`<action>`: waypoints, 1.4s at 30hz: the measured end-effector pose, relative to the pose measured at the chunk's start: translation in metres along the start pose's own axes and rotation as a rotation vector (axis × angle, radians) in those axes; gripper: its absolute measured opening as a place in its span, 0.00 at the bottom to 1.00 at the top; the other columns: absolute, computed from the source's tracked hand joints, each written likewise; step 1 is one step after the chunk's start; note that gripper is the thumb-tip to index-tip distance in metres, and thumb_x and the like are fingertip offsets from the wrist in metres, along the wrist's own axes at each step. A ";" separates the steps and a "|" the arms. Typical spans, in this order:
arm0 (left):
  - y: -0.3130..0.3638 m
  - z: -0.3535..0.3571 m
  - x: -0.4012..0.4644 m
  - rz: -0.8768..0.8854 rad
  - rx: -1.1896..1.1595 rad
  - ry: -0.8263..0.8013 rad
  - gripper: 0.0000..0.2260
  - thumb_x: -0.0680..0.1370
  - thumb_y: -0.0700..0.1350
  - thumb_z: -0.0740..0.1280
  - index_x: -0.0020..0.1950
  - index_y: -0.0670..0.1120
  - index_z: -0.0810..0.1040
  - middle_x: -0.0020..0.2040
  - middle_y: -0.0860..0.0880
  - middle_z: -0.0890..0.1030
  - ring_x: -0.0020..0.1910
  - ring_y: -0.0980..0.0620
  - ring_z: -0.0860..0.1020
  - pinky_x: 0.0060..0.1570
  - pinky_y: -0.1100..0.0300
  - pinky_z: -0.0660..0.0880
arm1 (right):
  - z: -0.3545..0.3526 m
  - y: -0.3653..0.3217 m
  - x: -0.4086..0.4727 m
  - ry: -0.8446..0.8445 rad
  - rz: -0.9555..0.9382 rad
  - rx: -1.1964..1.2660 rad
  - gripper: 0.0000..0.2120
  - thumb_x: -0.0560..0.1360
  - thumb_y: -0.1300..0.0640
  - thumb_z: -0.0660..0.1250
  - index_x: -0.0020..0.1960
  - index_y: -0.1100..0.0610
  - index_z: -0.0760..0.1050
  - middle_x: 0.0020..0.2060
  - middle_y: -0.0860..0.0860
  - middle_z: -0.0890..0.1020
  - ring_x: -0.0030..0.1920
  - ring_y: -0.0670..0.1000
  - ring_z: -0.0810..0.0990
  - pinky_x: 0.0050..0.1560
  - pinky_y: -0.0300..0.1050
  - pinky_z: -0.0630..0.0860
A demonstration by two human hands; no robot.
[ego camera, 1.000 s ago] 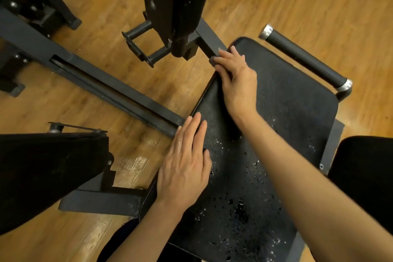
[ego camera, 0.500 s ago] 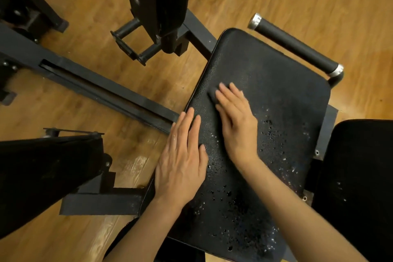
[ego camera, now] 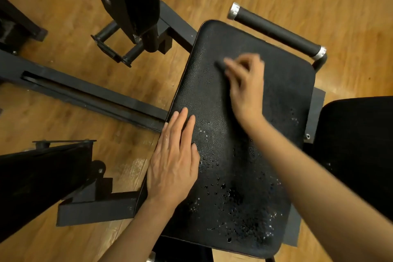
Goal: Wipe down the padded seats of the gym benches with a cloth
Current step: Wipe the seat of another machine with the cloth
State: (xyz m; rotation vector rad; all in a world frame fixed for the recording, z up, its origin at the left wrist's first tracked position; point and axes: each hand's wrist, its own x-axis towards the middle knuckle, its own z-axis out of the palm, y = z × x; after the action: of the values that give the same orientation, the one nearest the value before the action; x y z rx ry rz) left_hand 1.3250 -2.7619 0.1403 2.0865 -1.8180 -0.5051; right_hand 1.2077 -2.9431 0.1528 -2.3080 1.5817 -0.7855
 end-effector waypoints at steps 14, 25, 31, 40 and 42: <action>-0.001 0.004 0.000 0.010 0.009 -0.001 0.24 0.82 0.44 0.55 0.79 0.42 0.61 0.81 0.45 0.58 0.81 0.48 0.55 0.78 0.49 0.57 | -0.002 0.025 0.023 0.137 0.194 0.005 0.10 0.78 0.61 0.66 0.57 0.60 0.82 0.47 0.51 0.73 0.51 0.53 0.72 0.55 0.34 0.69; -0.002 0.005 -0.001 0.008 0.040 -0.008 0.24 0.83 0.46 0.54 0.79 0.43 0.60 0.81 0.45 0.57 0.81 0.49 0.54 0.78 0.48 0.57 | -0.018 0.040 0.002 0.113 0.211 0.012 0.11 0.78 0.61 0.66 0.58 0.62 0.81 0.50 0.59 0.76 0.52 0.53 0.71 0.57 0.26 0.62; -0.001 0.002 -0.001 0.009 0.032 -0.015 0.24 0.82 0.46 0.54 0.79 0.42 0.61 0.81 0.45 0.58 0.81 0.48 0.55 0.78 0.47 0.58 | -0.047 0.031 -0.076 -0.066 0.025 0.028 0.13 0.78 0.64 0.67 0.61 0.58 0.81 0.50 0.59 0.77 0.51 0.53 0.71 0.57 0.30 0.63; -0.003 -0.001 -0.004 0.096 -0.013 -0.067 0.24 0.83 0.46 0.54 0.79 0.43 0.61 0.81 0.47 0.58 0.81 0.50 0.53 0.80 0.53 0.48 | -0.050 0.029 -0.103 0.054 0.165 0.023 0.14 0.79 0.65 0.65 0.63 0.62 0.79 0.55 0.60 0.77 0.58 0.56 0.73 0.63 0.34 0.64; -0.002 -0.001 -0.004 0.116 -0.002 -0.085 0.24 0.82 0.46 0.54 0.79 0.43 0.61 0.81 0.47 0.58 0.81 0.50 0.54 0.80 0.54 0.50 | -0.057 0.043 -0.099 0.010 0.107 0.006 0.14 0.78 0.66 0.65 0.62 0.61 0.80 0.54 0.59 0.78 0.56 0.56 0.73 0.61 0.34 0.66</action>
State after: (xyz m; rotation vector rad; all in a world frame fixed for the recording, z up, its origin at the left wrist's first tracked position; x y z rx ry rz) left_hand 1.3273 -2.7578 0.1406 1.9718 -1.9720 -0.5719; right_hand 1.1157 -2.8627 0.1504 -2.1974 1.6890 -0.7767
